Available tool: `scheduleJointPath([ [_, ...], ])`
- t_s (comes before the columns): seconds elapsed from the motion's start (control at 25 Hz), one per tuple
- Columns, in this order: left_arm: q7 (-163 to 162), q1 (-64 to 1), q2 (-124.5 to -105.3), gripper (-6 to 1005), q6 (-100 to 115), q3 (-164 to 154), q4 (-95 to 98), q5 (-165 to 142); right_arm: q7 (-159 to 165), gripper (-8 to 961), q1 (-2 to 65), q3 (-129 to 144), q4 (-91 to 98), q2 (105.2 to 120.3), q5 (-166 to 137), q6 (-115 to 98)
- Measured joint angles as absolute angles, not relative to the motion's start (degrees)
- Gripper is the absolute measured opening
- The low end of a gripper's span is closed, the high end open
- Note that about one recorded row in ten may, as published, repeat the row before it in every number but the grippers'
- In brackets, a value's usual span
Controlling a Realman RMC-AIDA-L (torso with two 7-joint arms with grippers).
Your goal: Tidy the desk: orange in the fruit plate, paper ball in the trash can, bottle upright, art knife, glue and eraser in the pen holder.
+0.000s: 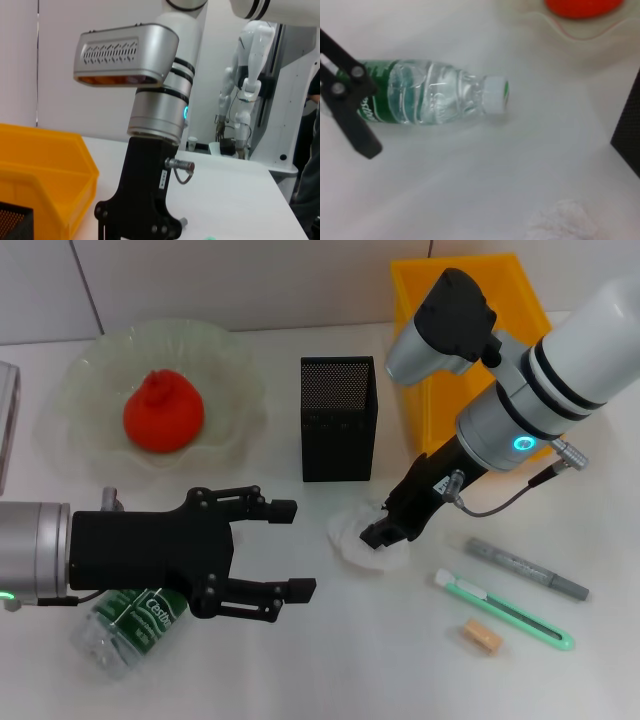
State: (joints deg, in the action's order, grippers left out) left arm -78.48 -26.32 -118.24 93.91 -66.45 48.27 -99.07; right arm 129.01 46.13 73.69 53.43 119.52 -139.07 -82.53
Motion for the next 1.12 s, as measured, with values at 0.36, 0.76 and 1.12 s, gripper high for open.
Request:
scheduleJointPath([
  [0.36, -78.54, -26.41, -118.30, 852, 93.25, -66.31, 48.31, -99.63, 129.72, 227, 41.62, 73.60, 62.27, 119.52, -137.79, -86.22],
  [0.76, -78.32, -26.37, -118.29, 852, 92.50, -65.81, 48.21, -99.68, 131.93, 223, 33.52, 72.56, 78.47, 119.27, -135.70, -89.36],
  [1.12, -78.16, -26.30, -118.30, 851, 92.28, -65.74, 48.22, -99.67, 132.02, 222, 30.00, 65.41, 86.91, 119.33, -133.55, -92.05],
])
